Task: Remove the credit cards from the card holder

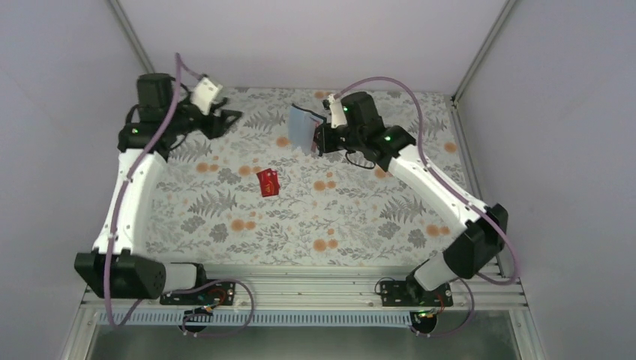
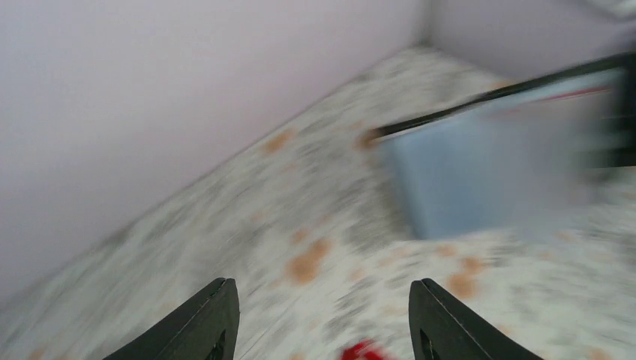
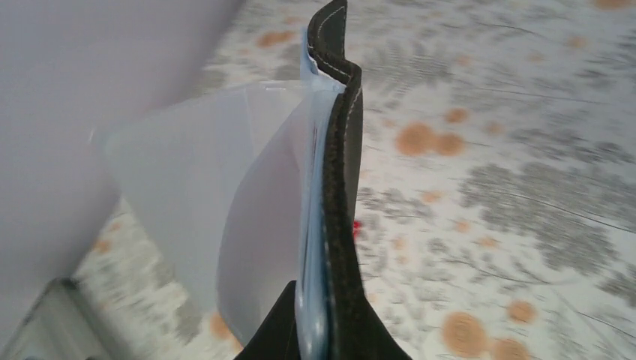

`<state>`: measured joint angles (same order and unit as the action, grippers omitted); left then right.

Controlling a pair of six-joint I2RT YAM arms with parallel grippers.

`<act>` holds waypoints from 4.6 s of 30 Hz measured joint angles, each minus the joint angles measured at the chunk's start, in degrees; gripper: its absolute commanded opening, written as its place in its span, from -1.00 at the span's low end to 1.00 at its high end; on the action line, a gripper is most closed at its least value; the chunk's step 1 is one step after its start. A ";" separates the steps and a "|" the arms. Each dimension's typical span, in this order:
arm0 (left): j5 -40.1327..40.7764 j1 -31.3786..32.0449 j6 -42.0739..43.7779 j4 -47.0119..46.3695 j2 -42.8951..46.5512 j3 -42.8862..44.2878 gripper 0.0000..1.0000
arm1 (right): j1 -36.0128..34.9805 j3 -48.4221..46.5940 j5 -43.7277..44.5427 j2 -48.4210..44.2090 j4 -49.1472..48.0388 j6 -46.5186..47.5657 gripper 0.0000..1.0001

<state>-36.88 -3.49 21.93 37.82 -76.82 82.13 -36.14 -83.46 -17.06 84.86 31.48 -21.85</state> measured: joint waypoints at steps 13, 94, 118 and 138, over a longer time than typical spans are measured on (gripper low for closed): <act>-21.24 19.87 2.49 7.23 -0.74 -0.48 0.06 | -1.40 -15.13 20.44 22.82 16.81 -0.15 -0.92; -36.72 17.09 9.20 17.35 0.39 1.03 -0.95 | -0.87 10.08 -28.61 -10.67 -13.57 18.05 -0.90; -35.78 16.76 13.73 20.02 2.10 1.25 -0.95 | -0.81 10.27 -33.11 -10.91 -13.35 20.24 -0.89; -37.44 15.85 15.80 22.73 2.10 1.25 -0.95 | 0.22 10.38 -35.69 -10.95 -13.86 20.04 -0.91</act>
<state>-74.32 12.36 37.74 60.55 -74.72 83.37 -35.92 -73.08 -52.75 73.91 17.63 -1.80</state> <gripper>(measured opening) 0.028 0.146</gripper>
